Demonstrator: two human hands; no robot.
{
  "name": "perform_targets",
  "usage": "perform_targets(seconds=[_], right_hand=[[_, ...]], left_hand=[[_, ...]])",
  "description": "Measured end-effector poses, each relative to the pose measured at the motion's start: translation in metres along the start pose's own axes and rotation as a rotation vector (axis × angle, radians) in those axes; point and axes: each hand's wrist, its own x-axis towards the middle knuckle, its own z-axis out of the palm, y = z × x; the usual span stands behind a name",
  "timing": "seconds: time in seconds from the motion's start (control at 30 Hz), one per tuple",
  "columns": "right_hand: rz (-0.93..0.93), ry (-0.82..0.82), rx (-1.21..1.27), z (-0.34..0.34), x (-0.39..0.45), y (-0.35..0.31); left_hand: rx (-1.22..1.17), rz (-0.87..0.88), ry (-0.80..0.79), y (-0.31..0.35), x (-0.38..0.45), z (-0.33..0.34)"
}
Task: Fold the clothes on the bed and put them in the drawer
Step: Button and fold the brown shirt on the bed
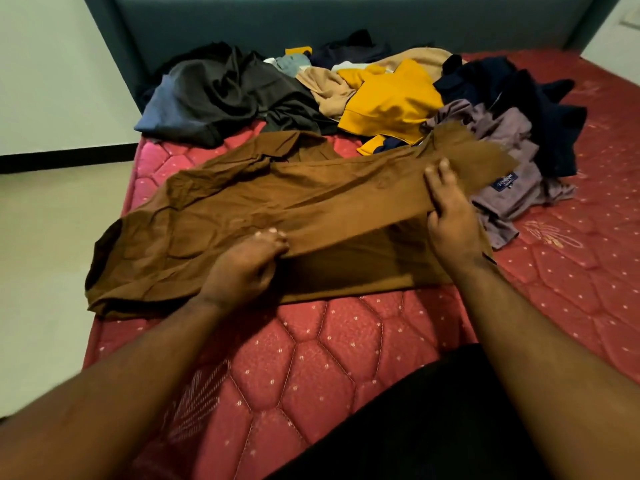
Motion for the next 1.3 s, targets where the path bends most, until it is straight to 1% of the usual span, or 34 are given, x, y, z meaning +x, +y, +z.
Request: perform_targets(seconds=[0.03,0.07,0.1,0.13,0.17,0.23,0.33,0.5,0.57,0.6,0.63,0.67,0.7,0.73,0.77,0.83,0.87,0.9,0.93,1.03,1.1,1.17,1.3], right_hand=[[0.066,-0.132,-0.064,0.007,-0.013,0.015],[0.166,-0.302,-0.135,0.014,-0.025,0.031],[0.277,-0.464,-0.199,0.019,-0.034,0.045],[0.356,-0.57,-0.233,0.024,-0.039,0.055],[0.392,-0.603,-0.247,0.027,-0.04,0.058],[0.386,-0.565,-0.296,0.027,-0.039,0.056],[0.38,-0.558,-0.388,0.025,-0.04,0.051],[0.474,-0.624,-0.49,0.004,-0.037,0.046],[0.514,-0.719,-0.634,-0.001,-0.04,0.035],[0.55,-0.721,-0.7,-0.004,-0.042,0.027],[0.57,-0.666,-0.734,-0.003,-0.042,0.019],[0.558,-0.572,-0.735,-0.002,-0.039,0.009],[0.497,-0.482,-0.708,0.003,-0.034,-0.001],[0.39,-0.437,-0.66,0.015,-0.03,-0.008],[0.255,-0.438,-0.607,0.027,-0.026,-0.015],[0.006,-0.536,-0.51,0.055,-0.03,-0.017],[-0.049,-0.589,-0.48,0.066,-0.034,-0.013],[-0.05,-0.633,-0.465,0.074,-0.038,-0.006],[-0.025,-0.64,-0.451,0.078,-0.04,0.004],[0.055,-0.563,-0.44,0.08,-0.044,0.026],[0.072,-0.539,-0.43,0.083,-0.043,0.03],[0.073,-0.544,-0.423,0.085,-0.043,0.029],[0.063,-0.585,-0.479,0.083,-0.044,0.023]], left_hand=[[0.045,0.022,-0.095,-0.002,-0.013,0.009],[0.087,-0.004,-0.195,-0.004,-0.025,0.018],[0.116,-0.079,-0.289,-0.005,-0.035,0.026],[0.127,-0.168,-0.357,-0.006,-0.041,0.032],[0.133,-0.227,-0.391,-0.006,-0.043,0.034],[0.14,-0.261,-0.421,-0.006,-0.041,0.035],[0.131,-0.207,-0.463,-0.01,-0.043,0.03],[0.153,-0.022,-0.509,-0.014,-0.051,0.018],[0.156,0.011,-0.478,-0.011,-0.048,0.015],[0.148,0.003,-0.441,-0.007,-0.042,0.015],[0.127,-0.041,-0.392,-0.002,-0.032,0.017],[0.099,-0.117,-0.333,0.006,-0.019,0.02],[0.078,-0.2,-0.279,0.014,-0.003,0.025],[0.08,-0.284,-0.255,0.021,0.012,0.034],[0.106,-0.347,-0.269,0.029,0.027,0.045],[0.18,-0.405,-0.347,0.041,0.045,0.071],[0.219,-0.417,-0.381,0.045,0.048,0.083],[0.259,-0.427,-0.413,0.045,0.046,0.093],[0.288,-0.433,-0.429,0.044,0.044,0.099],[0.304,-0.436,-0.441,0.027,0.028,0.094],[0.34,-0.426,-0.46,0.005,0.017,0.077],[0.385,-0.453,-0.469,-0.021,-0.001,0.051],[0.433,-0.606,-0.476,-0.071,-0.045,-0.011]])
